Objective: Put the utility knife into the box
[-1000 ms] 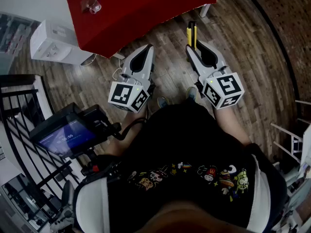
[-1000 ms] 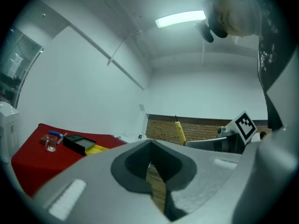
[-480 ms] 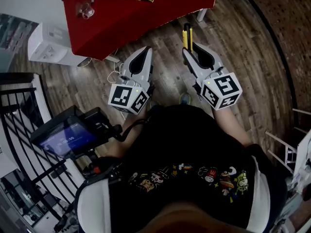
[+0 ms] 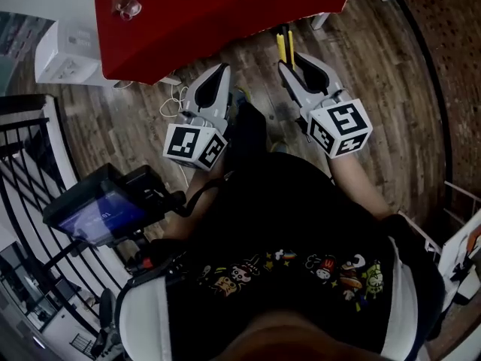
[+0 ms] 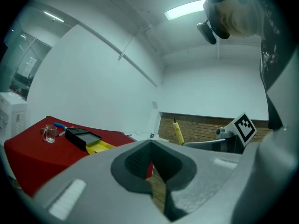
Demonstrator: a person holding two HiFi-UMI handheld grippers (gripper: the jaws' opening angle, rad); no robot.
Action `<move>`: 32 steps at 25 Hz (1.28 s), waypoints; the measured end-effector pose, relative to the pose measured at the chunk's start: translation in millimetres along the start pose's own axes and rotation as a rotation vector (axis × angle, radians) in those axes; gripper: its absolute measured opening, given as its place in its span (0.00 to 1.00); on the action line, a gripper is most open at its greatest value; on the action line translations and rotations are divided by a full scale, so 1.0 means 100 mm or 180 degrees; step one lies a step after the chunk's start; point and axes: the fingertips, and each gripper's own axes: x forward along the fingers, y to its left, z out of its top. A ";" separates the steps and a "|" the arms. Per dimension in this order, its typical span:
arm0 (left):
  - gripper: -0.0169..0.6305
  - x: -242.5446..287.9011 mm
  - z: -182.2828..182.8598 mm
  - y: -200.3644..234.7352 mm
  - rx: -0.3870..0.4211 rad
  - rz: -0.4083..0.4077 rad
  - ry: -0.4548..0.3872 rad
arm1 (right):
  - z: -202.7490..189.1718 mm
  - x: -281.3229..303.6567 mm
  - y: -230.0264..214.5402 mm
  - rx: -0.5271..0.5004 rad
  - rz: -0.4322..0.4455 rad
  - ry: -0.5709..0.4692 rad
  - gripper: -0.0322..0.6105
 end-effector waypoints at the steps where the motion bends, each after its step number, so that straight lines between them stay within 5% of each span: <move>1: 0.03 0.03 0.03 0.00 0.0009 -0.0021 -0.0019 | 0.03 0.01 -0.02 -0.0012 -0.0015 -0.0016 0.27; 19: 0.03 0.31 0.02 -0.32 0.0163 -0.0552 0.0025 | -0.26 -0.14 -0.14 -0.0036 -0.0353 0.0094 0.27; 32: 0.03 0.47 -0.38 0.16 0.0177 -0.0089 0.0130 | -0.78 0.78 -0.43 -0.0550 -0.0033 0.0729 0.27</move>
